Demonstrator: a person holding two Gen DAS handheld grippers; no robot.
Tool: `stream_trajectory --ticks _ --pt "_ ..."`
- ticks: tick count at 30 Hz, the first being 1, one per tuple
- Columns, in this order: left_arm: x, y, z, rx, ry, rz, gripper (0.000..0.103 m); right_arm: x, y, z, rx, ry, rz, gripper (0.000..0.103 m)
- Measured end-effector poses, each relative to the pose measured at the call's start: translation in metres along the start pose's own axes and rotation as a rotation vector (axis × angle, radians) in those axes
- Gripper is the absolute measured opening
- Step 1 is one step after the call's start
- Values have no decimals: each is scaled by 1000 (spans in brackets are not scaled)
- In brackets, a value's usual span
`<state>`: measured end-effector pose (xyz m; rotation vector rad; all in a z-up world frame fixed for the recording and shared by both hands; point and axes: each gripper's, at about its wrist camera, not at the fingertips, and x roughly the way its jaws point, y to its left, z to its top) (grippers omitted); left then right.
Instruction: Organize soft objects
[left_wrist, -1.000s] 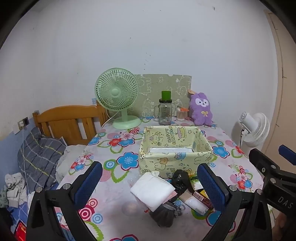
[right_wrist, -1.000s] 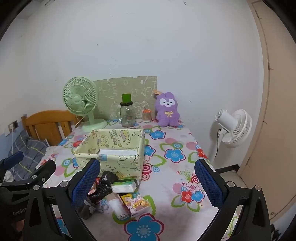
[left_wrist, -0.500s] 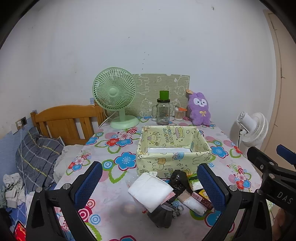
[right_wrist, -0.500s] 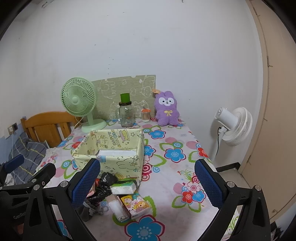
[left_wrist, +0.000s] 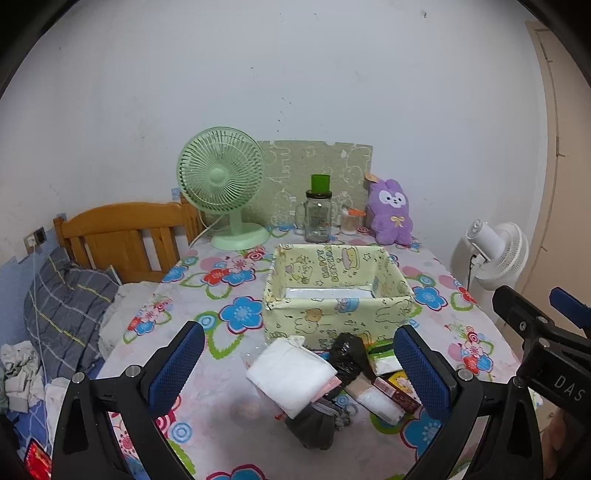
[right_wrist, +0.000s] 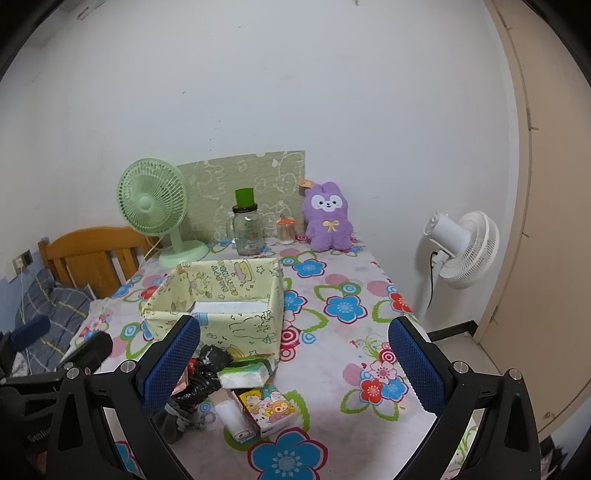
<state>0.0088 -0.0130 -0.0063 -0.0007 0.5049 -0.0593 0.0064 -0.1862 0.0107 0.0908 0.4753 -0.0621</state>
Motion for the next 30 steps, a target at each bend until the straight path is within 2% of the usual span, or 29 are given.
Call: stream_trajectory --ticks 30 --pt "-2 1 6 15 -19 4 103 1 -1 5 11 11 -2 103"
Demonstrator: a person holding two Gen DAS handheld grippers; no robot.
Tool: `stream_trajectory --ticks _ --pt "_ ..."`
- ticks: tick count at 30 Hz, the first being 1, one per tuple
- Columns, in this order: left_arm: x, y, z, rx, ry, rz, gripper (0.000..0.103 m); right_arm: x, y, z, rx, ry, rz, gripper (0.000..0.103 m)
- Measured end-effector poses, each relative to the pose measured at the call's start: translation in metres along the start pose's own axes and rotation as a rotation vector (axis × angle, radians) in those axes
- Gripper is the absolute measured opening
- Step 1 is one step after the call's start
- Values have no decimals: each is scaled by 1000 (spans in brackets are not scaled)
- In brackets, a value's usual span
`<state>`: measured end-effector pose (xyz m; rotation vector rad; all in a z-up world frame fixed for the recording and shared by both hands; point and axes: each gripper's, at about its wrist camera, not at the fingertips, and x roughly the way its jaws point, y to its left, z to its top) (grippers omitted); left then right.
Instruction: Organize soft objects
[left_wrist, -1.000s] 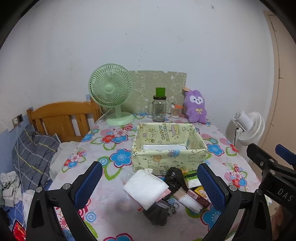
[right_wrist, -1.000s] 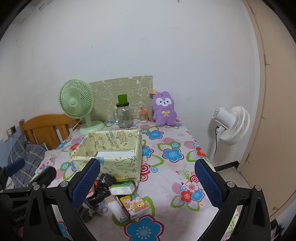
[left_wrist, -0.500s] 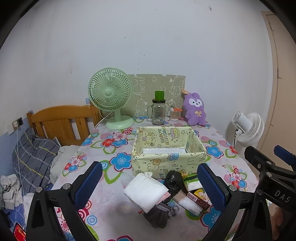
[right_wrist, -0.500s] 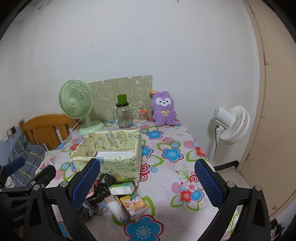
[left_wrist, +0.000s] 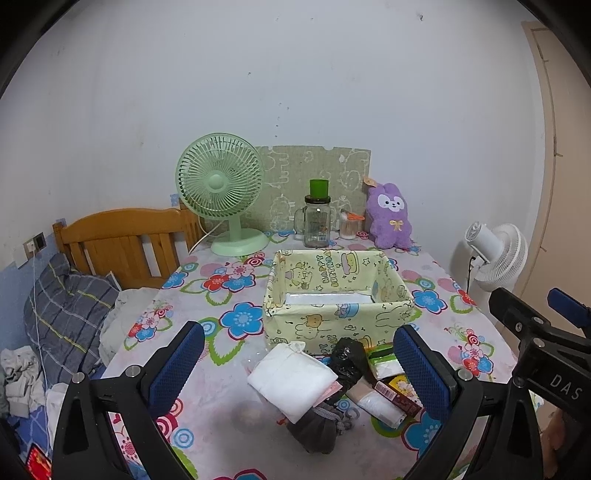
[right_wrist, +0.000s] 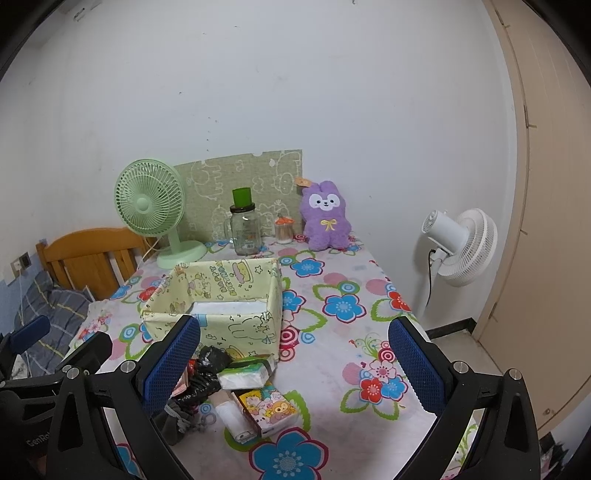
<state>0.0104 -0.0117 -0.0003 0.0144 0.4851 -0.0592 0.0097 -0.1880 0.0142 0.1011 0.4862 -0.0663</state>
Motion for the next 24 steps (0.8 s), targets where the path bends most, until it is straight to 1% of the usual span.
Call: stream_trajectory --ticks 9,14,24 --pt "0 0 -1 -1 0 1 103 0 0 -1 3 -5 -4 103" --pt "1 -2 -2 0 9 5 102 2 -1 -1 10 8 -6 103" --pt "2 -4 -2 2 4 8 102 1 -2 -1 5 -2 -11 103"
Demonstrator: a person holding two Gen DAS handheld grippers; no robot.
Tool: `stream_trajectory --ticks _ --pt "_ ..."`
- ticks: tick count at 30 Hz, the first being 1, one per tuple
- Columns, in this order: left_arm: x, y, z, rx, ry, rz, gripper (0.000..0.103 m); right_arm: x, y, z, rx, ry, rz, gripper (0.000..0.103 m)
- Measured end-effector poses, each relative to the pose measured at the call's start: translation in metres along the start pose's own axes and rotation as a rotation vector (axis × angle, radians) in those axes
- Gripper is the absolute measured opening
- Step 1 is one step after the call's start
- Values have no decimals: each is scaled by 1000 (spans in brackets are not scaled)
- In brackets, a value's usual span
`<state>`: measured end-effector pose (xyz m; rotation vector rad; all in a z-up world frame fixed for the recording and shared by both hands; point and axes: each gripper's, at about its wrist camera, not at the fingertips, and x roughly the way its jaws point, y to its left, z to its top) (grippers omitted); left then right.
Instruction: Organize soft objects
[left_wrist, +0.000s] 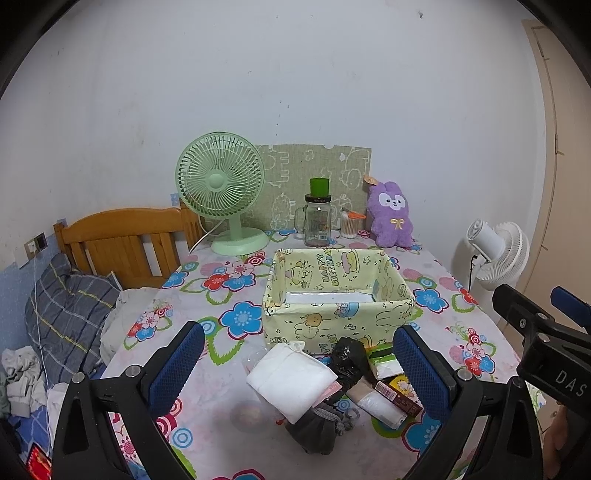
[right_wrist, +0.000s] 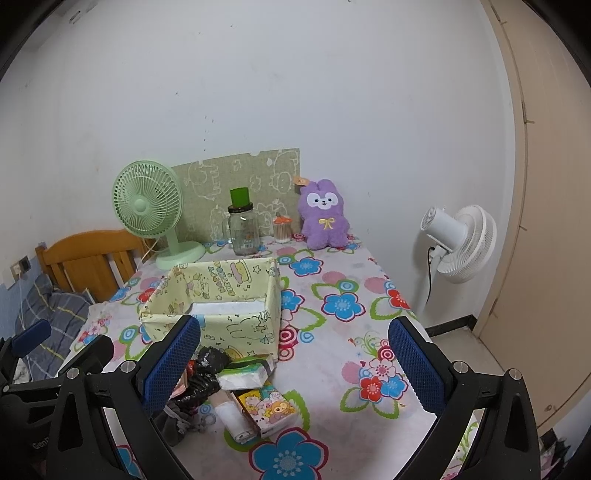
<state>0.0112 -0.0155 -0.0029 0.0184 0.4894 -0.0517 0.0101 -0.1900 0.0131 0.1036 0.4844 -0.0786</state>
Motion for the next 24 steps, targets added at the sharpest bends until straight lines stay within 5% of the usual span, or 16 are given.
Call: stream_trajectory --ticks 9,24 --pt "6 1 0 6 16 8 102 2 2 1 -2 -2 12 103" --pt "47 -1 -10 15 98 -7 82 50 23 -11 -44 88 67 95"
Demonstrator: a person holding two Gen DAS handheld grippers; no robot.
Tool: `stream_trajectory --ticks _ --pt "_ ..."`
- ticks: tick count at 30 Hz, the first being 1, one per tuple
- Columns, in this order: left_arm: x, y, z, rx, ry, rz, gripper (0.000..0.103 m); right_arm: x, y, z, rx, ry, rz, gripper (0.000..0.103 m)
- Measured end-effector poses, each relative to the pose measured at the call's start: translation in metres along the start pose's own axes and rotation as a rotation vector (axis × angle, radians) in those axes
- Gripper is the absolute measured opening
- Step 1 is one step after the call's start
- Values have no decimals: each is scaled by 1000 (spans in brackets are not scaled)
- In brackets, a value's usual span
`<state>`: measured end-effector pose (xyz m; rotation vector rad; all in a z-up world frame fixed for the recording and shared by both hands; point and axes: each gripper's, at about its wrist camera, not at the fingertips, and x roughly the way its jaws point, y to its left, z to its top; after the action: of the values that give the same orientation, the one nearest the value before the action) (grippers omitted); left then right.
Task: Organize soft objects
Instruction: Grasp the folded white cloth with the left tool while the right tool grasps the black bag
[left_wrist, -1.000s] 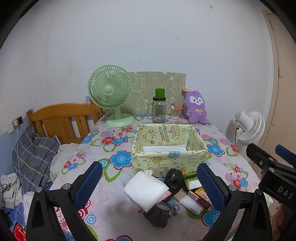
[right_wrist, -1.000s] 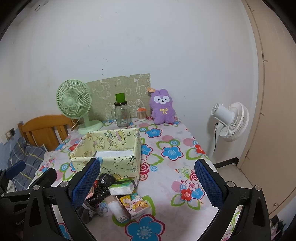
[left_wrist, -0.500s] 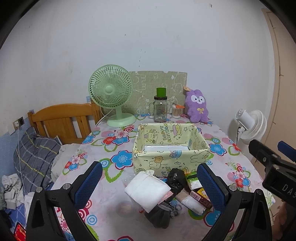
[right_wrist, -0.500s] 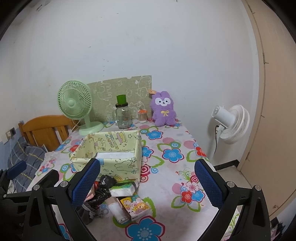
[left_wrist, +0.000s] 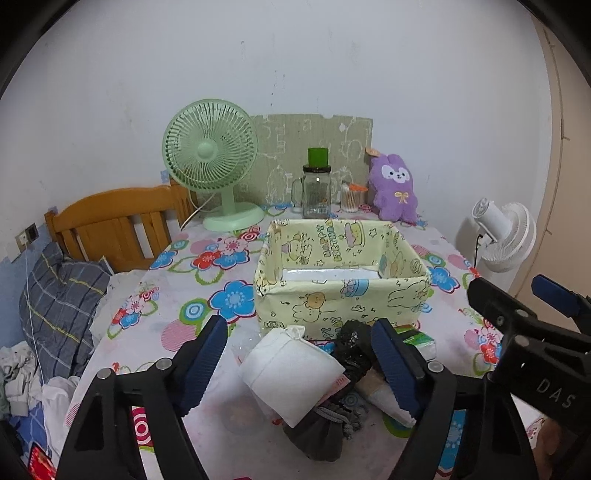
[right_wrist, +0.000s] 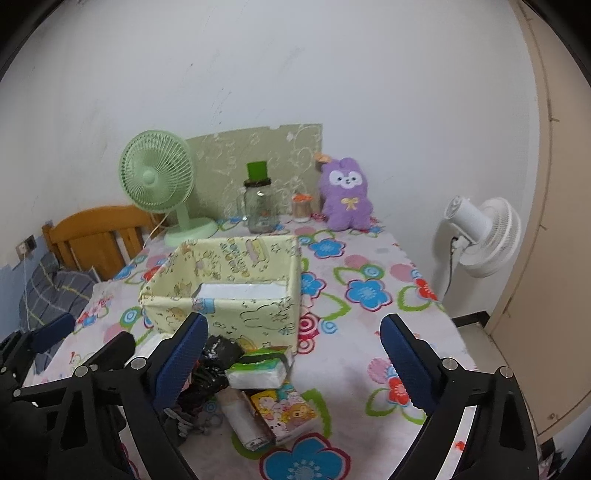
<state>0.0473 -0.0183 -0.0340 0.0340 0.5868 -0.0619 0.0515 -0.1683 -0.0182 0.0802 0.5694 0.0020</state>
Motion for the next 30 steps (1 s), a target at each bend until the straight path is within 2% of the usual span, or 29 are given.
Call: stream_trajectory --ticks 10,25,30 --pt "28 -1 -9 16 61 -4 81 35 13 -8 -12 69 46 89" --pt "69 5 -26 12 174 -32 81 77 31 -24 -37 171 83 87" --pt "80 7 -32 3 216 -68 73 85 36 -28 -49 193 89 87"
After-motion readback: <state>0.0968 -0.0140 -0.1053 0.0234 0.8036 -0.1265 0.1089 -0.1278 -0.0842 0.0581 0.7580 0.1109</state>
